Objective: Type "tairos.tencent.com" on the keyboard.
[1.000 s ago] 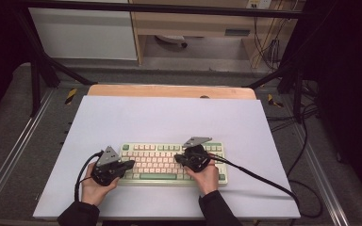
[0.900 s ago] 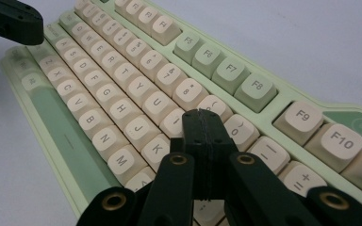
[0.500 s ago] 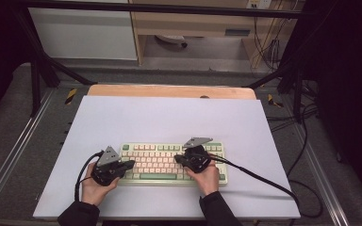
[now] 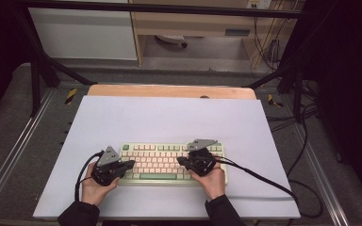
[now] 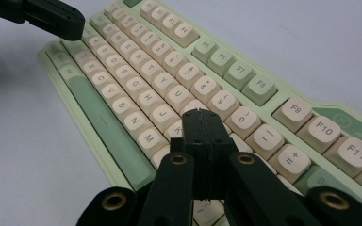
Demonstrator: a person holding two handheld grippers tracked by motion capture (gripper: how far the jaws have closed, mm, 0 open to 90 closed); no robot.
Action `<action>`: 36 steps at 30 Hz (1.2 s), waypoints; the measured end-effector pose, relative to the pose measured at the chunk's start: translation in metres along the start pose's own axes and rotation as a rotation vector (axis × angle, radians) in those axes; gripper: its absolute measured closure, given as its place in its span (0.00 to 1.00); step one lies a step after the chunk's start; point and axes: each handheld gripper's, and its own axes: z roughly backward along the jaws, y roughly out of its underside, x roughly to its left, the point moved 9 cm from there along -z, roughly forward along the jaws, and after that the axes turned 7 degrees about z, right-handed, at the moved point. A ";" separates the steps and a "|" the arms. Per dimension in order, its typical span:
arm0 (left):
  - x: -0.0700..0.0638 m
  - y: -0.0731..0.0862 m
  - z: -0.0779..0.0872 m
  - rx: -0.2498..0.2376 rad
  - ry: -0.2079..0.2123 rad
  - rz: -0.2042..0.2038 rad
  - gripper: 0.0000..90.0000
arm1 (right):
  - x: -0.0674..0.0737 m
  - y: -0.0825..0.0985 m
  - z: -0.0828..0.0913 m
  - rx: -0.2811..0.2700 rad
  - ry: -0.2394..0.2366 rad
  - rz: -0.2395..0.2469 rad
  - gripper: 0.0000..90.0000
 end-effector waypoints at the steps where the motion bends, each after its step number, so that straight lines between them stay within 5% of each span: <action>1: 0.000 0.000 0.000 -0.001 0.000 0.000 1.00 | 0.000 0.000 0.001 -0.005 0.000 0.002 1.00; 24: -0.004 -0.003 -0.004 0.001 -0.001 -0.007 1.00 | -0.002 0.024 0.021 -0.013 -0.023 -0.022 1.00; 36: -0.005 -0.003 -0.019 0.028 -0.007 -0.016 1.00 | -0.001 0.032 0.025 -0.011 -0.025 -0.030 1.00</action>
